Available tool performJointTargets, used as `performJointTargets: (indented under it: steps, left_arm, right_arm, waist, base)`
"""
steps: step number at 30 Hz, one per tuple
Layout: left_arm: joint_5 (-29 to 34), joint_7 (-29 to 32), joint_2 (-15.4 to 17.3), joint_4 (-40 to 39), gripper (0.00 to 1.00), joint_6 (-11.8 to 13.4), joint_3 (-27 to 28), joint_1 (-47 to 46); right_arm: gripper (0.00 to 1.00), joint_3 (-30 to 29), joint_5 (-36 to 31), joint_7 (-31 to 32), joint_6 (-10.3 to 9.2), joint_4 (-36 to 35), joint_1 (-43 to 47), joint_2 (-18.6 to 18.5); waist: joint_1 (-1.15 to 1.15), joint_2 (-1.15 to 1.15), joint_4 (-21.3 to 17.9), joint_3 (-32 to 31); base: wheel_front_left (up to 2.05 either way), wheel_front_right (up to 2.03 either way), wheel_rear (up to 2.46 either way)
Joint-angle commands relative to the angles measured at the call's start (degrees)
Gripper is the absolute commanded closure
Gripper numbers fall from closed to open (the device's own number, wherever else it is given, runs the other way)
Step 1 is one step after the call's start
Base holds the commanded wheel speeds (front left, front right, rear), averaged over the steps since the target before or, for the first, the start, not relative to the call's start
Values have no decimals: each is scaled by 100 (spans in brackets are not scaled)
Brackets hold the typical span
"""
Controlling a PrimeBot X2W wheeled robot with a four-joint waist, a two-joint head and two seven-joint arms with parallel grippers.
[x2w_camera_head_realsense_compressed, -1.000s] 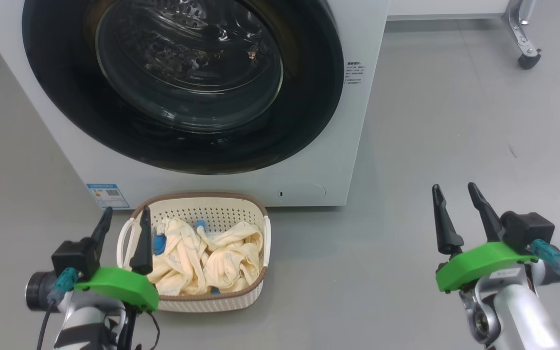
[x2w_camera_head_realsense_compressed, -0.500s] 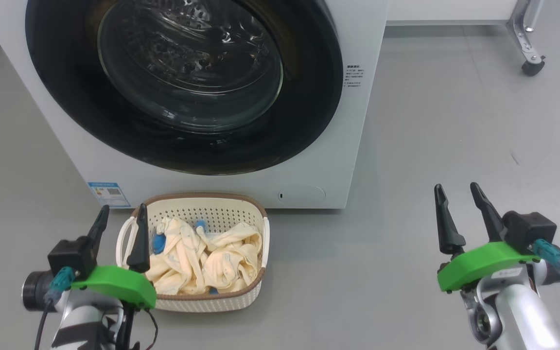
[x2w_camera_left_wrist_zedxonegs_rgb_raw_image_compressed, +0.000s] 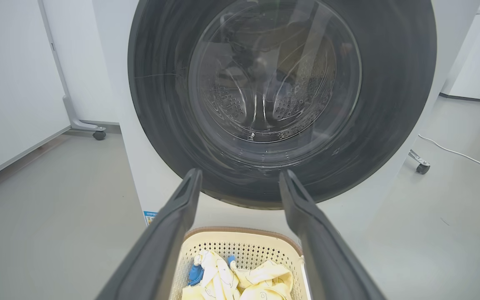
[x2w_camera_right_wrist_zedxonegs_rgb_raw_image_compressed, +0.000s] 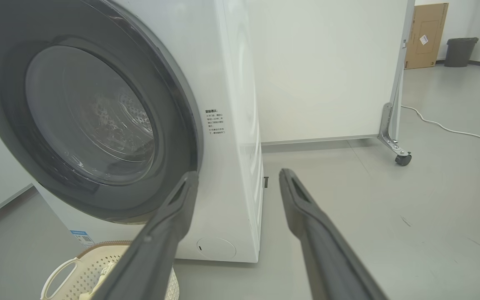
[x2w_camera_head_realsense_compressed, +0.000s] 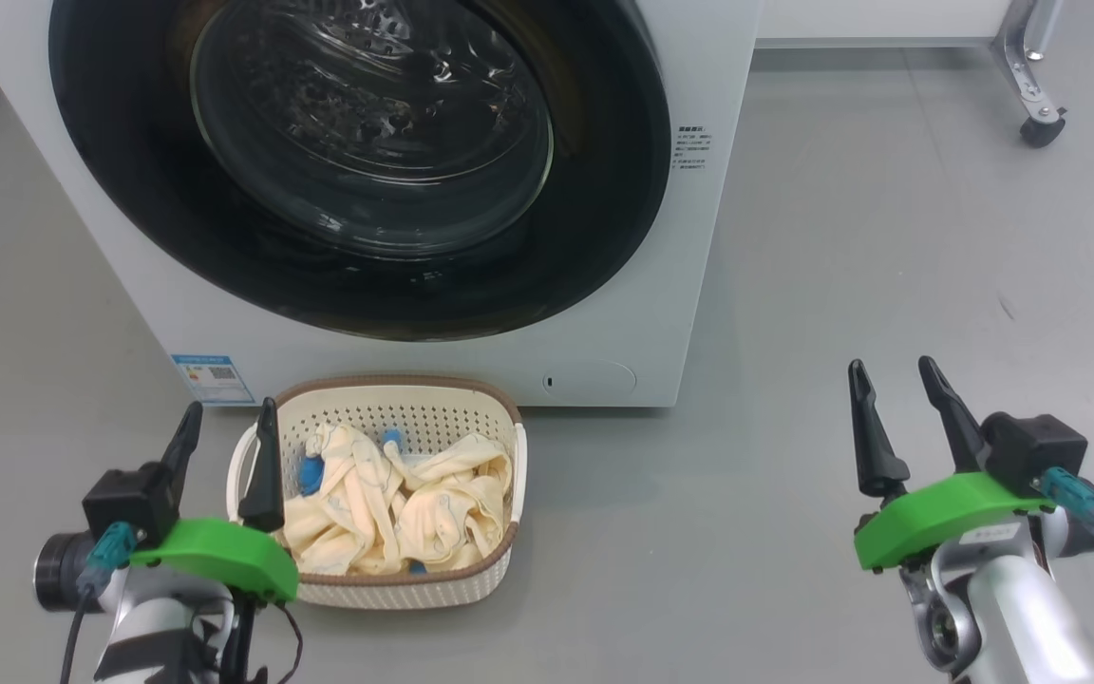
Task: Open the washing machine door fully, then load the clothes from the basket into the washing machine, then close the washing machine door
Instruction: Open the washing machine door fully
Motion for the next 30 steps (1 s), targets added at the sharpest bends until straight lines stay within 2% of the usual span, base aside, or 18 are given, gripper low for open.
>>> performJointTargets:
  steps: [1,16,17,18,19,20,21,26,27,30]
  left_arm:
    - [-29,-63,126,-156,0,3,199,-263]
    - [-192,-63,125,-142,0,3,110,-277]
    - [-202,-63,124,-143,0,3,103,-276]
    - [-214,-63,124,-145,0,3,95,-275]
    - [-227,-63,123,-146,0,3,86,-275]
    - [-239,-63,123,-148,0,3,78,-272]
    - [-250,-63,122,-151,0,3,69,-267]
    - [-313,-63,112,-159,0,3,23,-264]
    - [-365,-63,98,-188,0,3,0,-273]
    - [-388,-63,92,-212,0,3,-25,-288]
  right_arm:
    - [0,118,24,-56,67,-190,-257,-14]
    - [0,133,3,-56,67,-178,-298,-14]
    - [5,138,2,-56,67,-169,-313,-14]
    - [41,139,4,-56,67,-161,-331,-14]
    - [60,138,7,-56,67,-154,-350,-14]
    - [72,135,12,-56,67,-149,-369,-14]
    - [99,129,18,-56,67,-145,-385,-14]
    - [100,110,246,-56,67,-110,-450,-14]
    - [100,84,566,-56,67,-24,-539,-14]
    - [100,43,969,-56,67,55,-626,-14]
  waist:
    - [0,0,1,-1]
    - [0,0,16,28]
    - [0,0,20,32]
    - [0,0,25,37]
    - [0,0,30,41]
    - [0,0,35,44]
    - [0,0,42,46]
    - [0,0,85,70]
    - [0,0,131,122]
    - [0,0,168,178]
  base:
    - [0,0,0]
    - [0,0,0]
    - [0,0,0]
    - [0,0,0]
    - [0,0,0]
    - [0,0,0]
    - [0,0,0]
    - [0,0,0]
    - [0,0,0]
    - [0,0,0]
